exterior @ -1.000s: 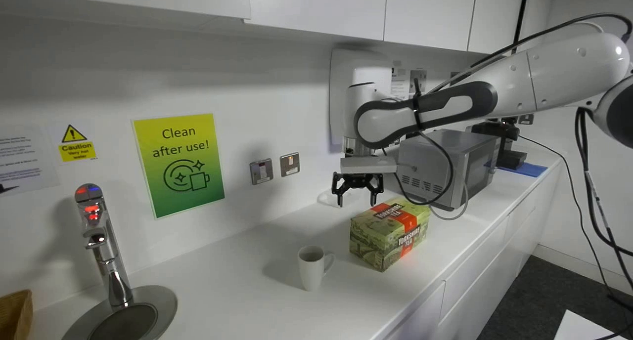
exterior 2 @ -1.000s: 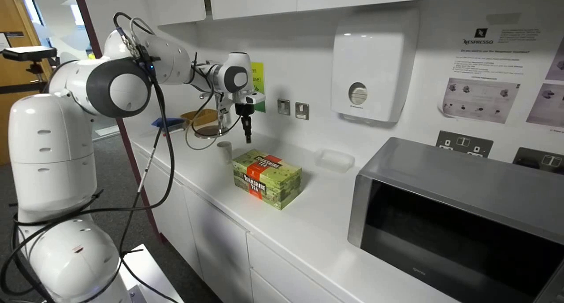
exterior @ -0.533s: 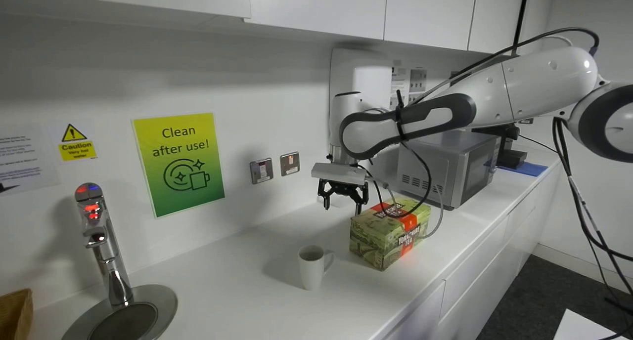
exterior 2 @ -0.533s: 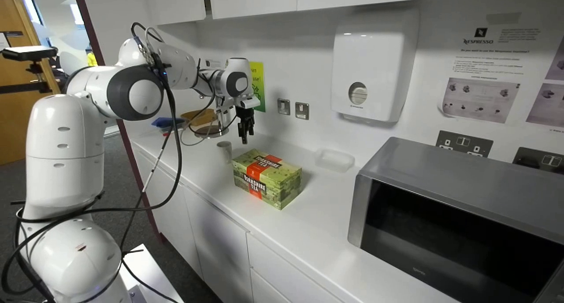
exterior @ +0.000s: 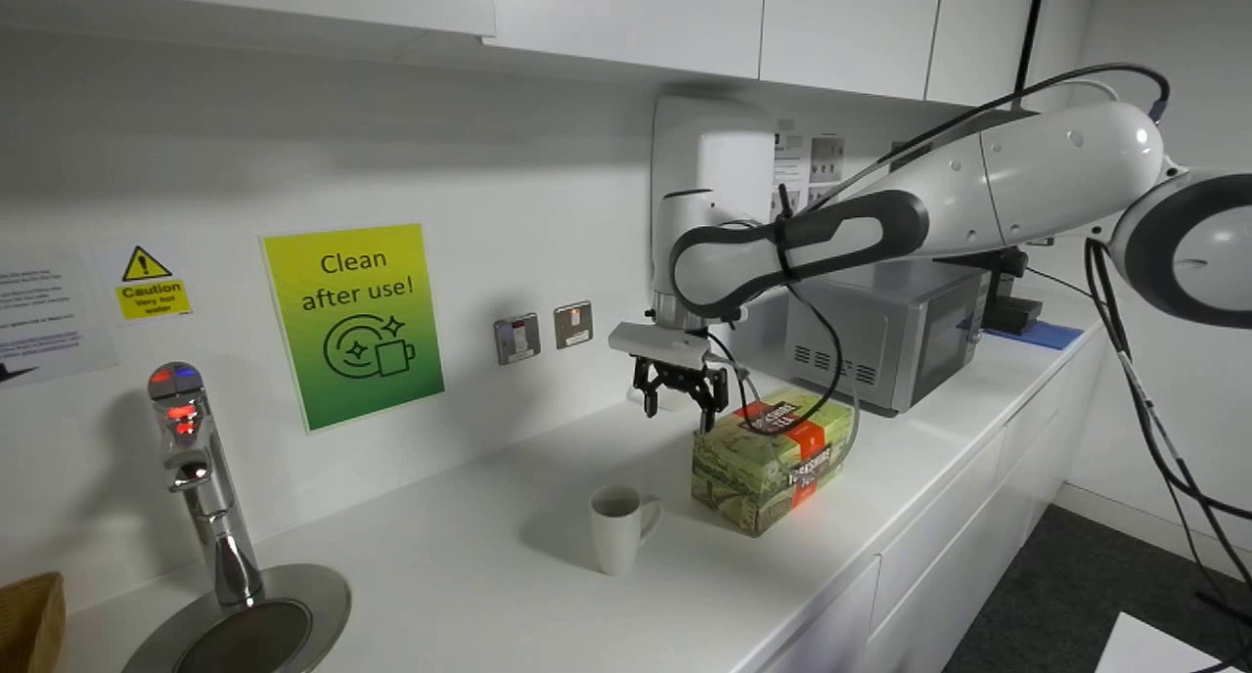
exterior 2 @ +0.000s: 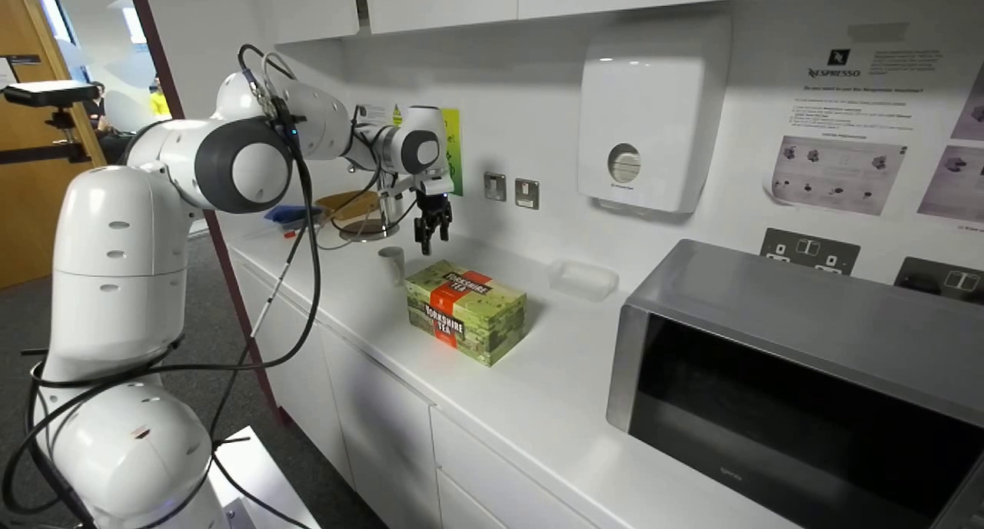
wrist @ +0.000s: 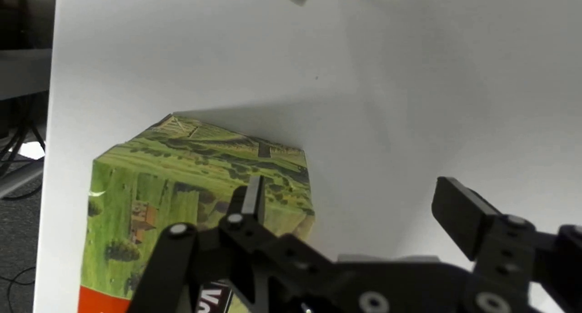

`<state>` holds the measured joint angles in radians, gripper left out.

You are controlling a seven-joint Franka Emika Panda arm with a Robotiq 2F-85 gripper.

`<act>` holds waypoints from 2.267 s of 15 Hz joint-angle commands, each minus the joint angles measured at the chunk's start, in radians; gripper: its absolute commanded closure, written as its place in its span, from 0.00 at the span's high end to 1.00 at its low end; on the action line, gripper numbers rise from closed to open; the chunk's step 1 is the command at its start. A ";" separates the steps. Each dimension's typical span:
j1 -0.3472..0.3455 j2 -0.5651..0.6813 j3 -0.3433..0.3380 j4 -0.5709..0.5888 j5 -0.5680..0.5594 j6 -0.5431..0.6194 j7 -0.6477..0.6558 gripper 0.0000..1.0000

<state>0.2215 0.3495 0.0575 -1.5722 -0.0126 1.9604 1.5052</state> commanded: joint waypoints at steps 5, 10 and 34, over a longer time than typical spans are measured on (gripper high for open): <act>-0.019 0.001 0.004 -0.014 0.043 -0.029 -0.032 1.00; -0.023 0.022 0.000 -0.036 0.024 -0.019 -0.048 1.00; -0.123 -0.077 -0.051 -0.174 0.108 -0.046 -0.097 1.00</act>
<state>0.0831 0.3276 0.0016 -1.6817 0.1253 1.9497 1.4519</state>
